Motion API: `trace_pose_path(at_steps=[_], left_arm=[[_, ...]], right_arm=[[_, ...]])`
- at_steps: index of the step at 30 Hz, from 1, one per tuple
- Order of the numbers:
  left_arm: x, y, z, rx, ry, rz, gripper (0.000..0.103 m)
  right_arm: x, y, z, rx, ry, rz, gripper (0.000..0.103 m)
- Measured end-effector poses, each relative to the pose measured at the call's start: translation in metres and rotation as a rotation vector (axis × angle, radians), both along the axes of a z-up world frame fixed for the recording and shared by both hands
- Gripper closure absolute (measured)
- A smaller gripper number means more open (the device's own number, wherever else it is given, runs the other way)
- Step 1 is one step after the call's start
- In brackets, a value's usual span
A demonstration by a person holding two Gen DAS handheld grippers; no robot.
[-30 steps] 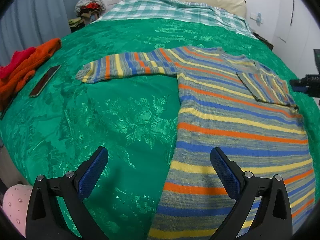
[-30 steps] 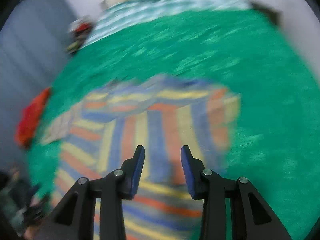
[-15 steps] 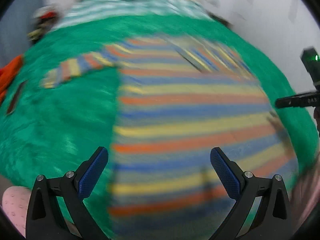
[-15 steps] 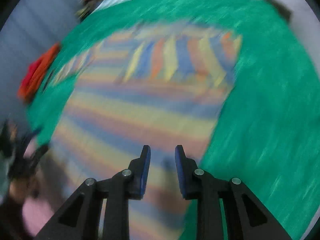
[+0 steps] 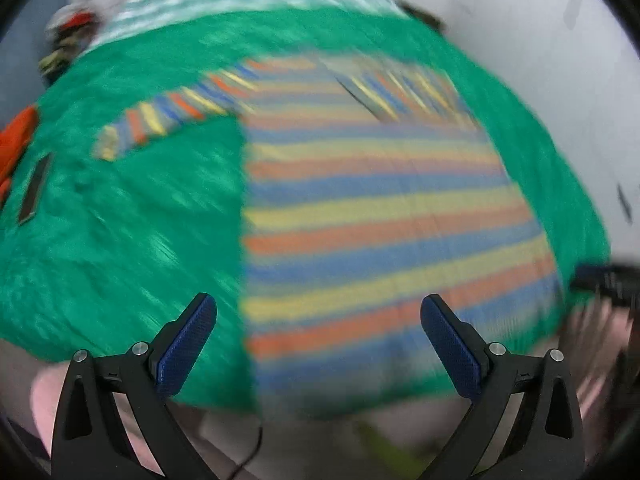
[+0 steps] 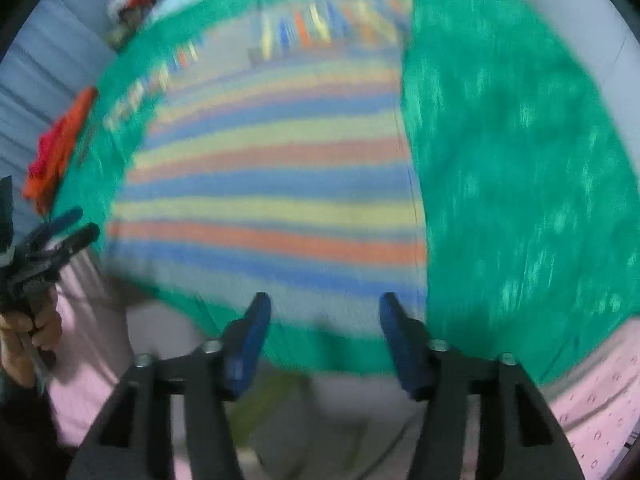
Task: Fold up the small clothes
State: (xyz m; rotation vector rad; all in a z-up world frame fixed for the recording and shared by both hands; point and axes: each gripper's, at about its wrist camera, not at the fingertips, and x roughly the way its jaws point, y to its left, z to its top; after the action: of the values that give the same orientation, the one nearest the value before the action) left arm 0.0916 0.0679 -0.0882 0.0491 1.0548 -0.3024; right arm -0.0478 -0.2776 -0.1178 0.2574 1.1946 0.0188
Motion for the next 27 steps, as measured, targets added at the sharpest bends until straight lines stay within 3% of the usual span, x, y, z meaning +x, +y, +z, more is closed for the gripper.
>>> trace_pose_path(at_steps=[2, 5, 7, 9, 13, 14, 16, 17, 18, 22, 27], left_arm=[[0.035, 0.037, 0.007, -0.039, -0.028, 0.129, 0.001], [0.085, 0.104, 0.0, -0.099, -0.048, 0.36, 0.001], [0.127, 0.146, -0.01, -0.148, -0.053, 0.487, 0.001], [0.165, 0.176, -0.024, -0.127, -0.04, 0.576, 0.001], [0.216, 0.201, -0.059, -0.109, 0.033, 0.648, 0.002], [0.227, 0.203, -0.067, -0.125, 0.046, 0.659, 0.009], [0.237, 0.202, -0.075, -0.158, 0.063, 0.656, 0.059], [0.243, 0.201, -0.078, -0.175, 0.086, 0.637, 0.099], [0.247, 0.194, -0.076, -0.156, 0.091, 0.62, 0.099], [0.246, 0.154, -0.03, -0.008, -0.048, 0.55, 0.1], [0.237, 0.046, 0.04, 0.079, -0.205, 0.305, 0.1]], right_arm=[[0.01, 0.005, 0.01, 0.018, -0.07, -0.012, 0.044], [0.014, 0.012, 0.014, 0.053, -0.098, -0.007, 0.044], [0.032, 0.039, 0.01, 0.041, -0.102, 0.015, 0.044], [0.044, 0.059, -0.003, 0.023, -0.099, 0.05, 0.044], [0.042, 0.078, -0.017, 0.008, -0.077, 0.092, 0.044], [0.042, 0.079, -0.019, 0.013, -0.065, 0.098, 0.044], [0.041, 0.081, -0.027, 0.021, -0.048, 0.101, 0.044], [0.04, 0.082, -0.029, 0.022, -0.044, 0.1, 0.044], [0.039, 0.08, -0.031, 0.023, -0.044, 0.097, 0.044], [0.036, 0.074, -0.028, 0.011, -0.083, 0.08, 0.044], [0.028, 0.061, -0.02, 0.004, -0.161, 0.043, 0.044]])
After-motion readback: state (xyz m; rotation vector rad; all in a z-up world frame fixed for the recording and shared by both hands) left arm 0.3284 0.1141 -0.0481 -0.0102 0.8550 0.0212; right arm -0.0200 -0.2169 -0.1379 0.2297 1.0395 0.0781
